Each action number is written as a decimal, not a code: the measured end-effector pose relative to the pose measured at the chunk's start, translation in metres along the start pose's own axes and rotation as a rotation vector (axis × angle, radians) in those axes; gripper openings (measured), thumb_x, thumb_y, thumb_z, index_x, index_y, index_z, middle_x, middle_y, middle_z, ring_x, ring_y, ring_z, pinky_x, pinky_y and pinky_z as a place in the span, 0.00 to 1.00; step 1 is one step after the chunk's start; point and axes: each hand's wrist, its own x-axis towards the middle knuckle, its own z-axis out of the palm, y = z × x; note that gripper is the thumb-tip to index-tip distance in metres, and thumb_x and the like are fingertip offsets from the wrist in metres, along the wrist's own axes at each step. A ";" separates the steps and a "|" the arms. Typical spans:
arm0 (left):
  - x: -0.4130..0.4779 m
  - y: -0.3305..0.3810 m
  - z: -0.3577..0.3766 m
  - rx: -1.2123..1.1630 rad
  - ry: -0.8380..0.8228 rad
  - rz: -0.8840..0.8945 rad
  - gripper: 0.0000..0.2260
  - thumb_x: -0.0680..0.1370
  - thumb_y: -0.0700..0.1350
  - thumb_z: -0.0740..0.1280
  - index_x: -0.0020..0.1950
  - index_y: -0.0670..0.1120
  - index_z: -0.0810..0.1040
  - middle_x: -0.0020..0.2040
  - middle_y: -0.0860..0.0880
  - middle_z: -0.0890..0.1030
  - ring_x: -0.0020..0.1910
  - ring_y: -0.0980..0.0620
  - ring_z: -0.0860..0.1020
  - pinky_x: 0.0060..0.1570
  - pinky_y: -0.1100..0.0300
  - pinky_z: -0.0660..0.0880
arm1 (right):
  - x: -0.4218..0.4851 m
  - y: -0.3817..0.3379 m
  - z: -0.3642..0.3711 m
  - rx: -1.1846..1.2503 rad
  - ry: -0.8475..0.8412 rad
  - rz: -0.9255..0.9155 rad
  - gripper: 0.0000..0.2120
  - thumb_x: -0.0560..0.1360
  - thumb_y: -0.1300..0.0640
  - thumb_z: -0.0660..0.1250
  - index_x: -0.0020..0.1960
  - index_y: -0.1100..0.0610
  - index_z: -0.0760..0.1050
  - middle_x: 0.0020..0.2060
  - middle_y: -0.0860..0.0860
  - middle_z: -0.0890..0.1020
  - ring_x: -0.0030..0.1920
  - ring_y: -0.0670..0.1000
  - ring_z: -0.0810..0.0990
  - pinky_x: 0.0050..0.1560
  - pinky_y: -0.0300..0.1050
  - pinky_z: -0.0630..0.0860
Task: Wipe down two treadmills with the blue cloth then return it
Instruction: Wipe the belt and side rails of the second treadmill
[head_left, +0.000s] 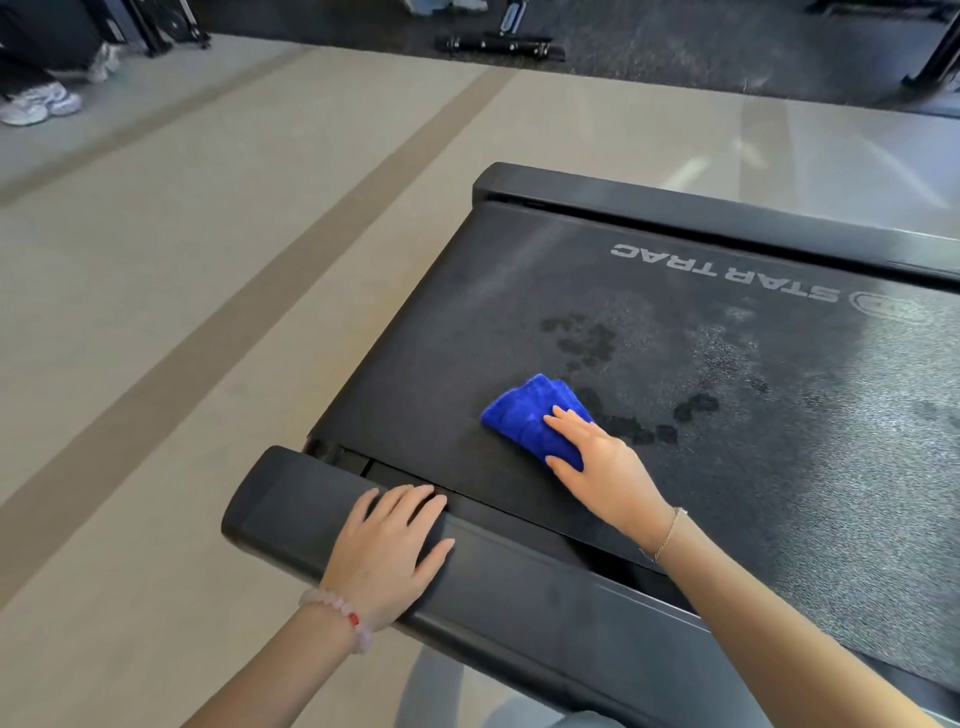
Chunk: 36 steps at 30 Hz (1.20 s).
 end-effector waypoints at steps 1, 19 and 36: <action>0.000 -0.001 0.000 -0.011 -0.006 -0.010 0.27 0.80 0.59 0.45 0.57 0.49 0.80 0.54 0.53 0.81 0.54 0.53 0.80 0.55 0.50 0.75 | 0.000 0.001 0.001 -0.010 0.001 -0.006 0.24 0.77 0.52 0.63 0.72 0.48 0.63 0.73 0.42 0.62 0.73 0.43 0.59 0.67 0.39 0.63; 0.007 -0.036 0.009 -0.089 0.163 -0.110 0.19 0.76 0.54 0.55 0.55 0.47 0.81 0.53 0.52 0.81 0.52 0.53 0.80 0.57 0.54 0.73 | 0.093 0.004 0.013 0.026 0.080 0.052 0.23 0.75 0.51 0.65 0.70 0.47 0.66 0.71 0.44 0.67 0.72 0.47 0.62 0.64 0.47 0.66; 0.003 -0.043 0.016 -0.056 0.094 -0.261 0.23 0.76 0.58 0.53 0.61 0.48 0.77 0.61 0.50 0.77 0.60 0.50 0.75 0.65 0.53 0.64 | 0.076 -0.043 0.023 0.070 -0.026 -0.122 0.19 0.78 0.55 0.63 0.68 0.47 0.69 0.69 0.44 0.70 0.71 0.45 0.64 0.68 0.42 0.59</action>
